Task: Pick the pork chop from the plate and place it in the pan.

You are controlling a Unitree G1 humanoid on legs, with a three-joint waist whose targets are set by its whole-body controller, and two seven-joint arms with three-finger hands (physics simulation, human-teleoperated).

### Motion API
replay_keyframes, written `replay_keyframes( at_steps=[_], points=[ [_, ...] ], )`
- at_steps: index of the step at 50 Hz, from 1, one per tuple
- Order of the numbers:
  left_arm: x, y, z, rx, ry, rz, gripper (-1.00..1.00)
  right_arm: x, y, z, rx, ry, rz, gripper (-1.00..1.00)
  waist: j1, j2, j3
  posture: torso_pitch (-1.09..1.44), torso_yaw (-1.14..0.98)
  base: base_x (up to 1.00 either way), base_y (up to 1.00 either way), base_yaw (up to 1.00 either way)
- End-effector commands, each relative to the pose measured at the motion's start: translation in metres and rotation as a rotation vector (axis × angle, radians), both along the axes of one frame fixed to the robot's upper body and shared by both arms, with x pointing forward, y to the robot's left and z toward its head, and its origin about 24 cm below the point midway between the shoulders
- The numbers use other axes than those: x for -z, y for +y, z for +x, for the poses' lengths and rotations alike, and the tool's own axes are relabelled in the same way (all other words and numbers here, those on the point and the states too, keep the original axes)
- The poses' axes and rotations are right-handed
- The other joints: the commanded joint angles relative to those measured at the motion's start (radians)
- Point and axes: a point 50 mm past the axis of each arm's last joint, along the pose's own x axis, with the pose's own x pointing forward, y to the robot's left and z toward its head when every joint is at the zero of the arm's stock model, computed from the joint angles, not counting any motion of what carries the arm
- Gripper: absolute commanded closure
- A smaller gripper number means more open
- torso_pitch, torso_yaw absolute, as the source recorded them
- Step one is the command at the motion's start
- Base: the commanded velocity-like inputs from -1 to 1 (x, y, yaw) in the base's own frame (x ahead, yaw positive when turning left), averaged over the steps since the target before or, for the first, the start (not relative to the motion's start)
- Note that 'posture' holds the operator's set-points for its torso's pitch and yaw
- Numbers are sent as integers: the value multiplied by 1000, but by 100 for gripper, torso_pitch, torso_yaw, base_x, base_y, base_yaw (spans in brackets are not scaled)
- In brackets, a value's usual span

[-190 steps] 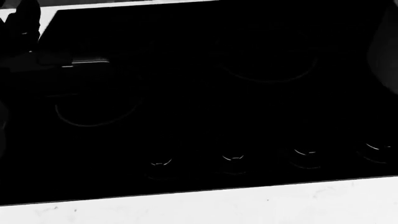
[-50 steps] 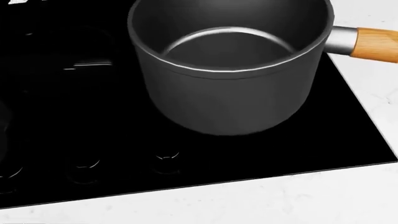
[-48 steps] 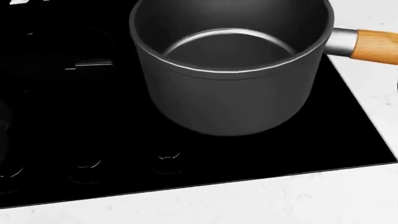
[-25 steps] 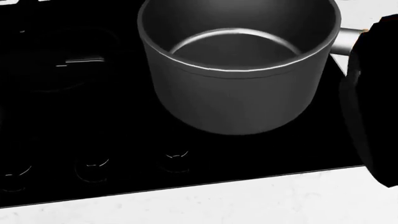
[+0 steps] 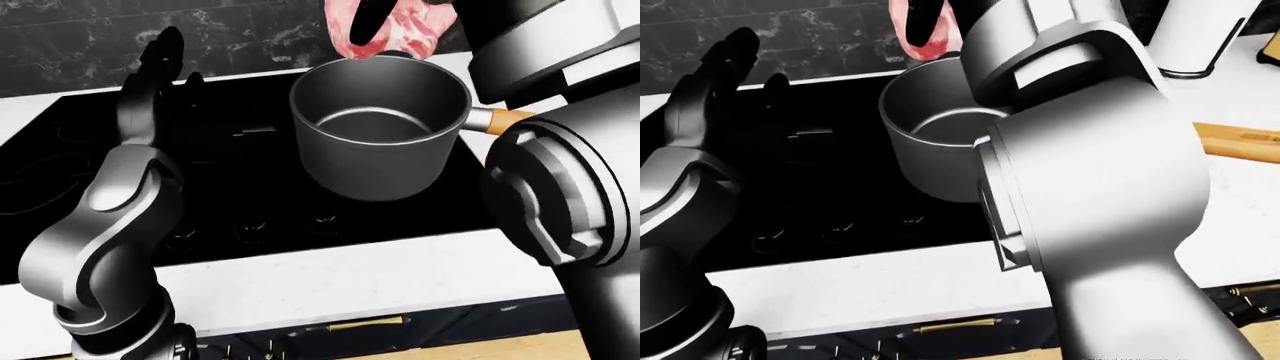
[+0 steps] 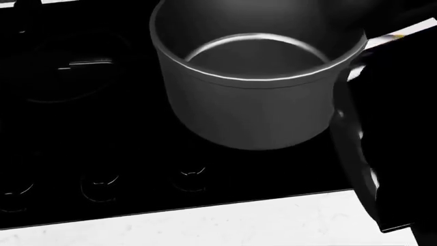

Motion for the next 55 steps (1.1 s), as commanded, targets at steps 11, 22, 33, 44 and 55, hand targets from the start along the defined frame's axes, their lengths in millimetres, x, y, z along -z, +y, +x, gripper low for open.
replay_keyframes(
  at_steps=[11,22,33,44,55],
  points=[
    [-16,3,-6,-9,-88,-7,-100,-12,13,-7,-45,-108,30,100,-2,5,-34,0,0,0,0,0],
    [-16,2,-6,-6,-90,-7,-100,-2,23,-3,-75,-112,52,100,-2,6,-37,0,0,0,0,0],
    [-18,4,-7,-6,-93,-13,-100,3,29,-4,-94,-47,10,100,-3,7,-37,0,0,0,0,0],
    [-20,6,-9,-10,-101,-19,-100,8,25,-2,-74,6,-74,100,-5,10,-36,0,0,0,0,0],
    [-19,5,-8,-8,-100,-13,-100,14,11,5,-30,20,-81,100,-5,11,-37,0,0,0,0,0]
  ],
)
